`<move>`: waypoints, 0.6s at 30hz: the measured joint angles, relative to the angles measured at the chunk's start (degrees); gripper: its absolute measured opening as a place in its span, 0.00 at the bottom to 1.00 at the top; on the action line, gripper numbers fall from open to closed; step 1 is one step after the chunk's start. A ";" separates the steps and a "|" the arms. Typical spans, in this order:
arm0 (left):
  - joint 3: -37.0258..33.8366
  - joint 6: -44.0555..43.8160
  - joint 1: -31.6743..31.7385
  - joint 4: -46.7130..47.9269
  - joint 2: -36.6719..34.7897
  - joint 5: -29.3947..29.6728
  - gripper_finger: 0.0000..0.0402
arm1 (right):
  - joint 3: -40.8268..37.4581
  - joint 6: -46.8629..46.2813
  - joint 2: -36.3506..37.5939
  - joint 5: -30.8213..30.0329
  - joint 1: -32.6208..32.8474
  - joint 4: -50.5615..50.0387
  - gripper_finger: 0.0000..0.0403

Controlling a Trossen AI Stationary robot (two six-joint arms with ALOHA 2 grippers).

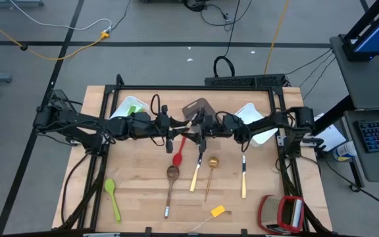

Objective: Pick & Place Kitchen Items
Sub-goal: Put the left yellow table knife into black bin

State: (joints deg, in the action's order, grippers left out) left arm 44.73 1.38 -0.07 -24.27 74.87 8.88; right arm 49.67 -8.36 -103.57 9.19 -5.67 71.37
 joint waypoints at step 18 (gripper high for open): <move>0.00 -2.03 0.32 2.32 0.02 0.26 0.14 | 0.16 0.01 -0.17 -0.01 -0.68 -3.19 0.19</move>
State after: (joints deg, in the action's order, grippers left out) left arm 44.73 -0.65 0.25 -21.95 74.89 9.14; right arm 49.82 -8.35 -103.74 9.17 -6.35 68.18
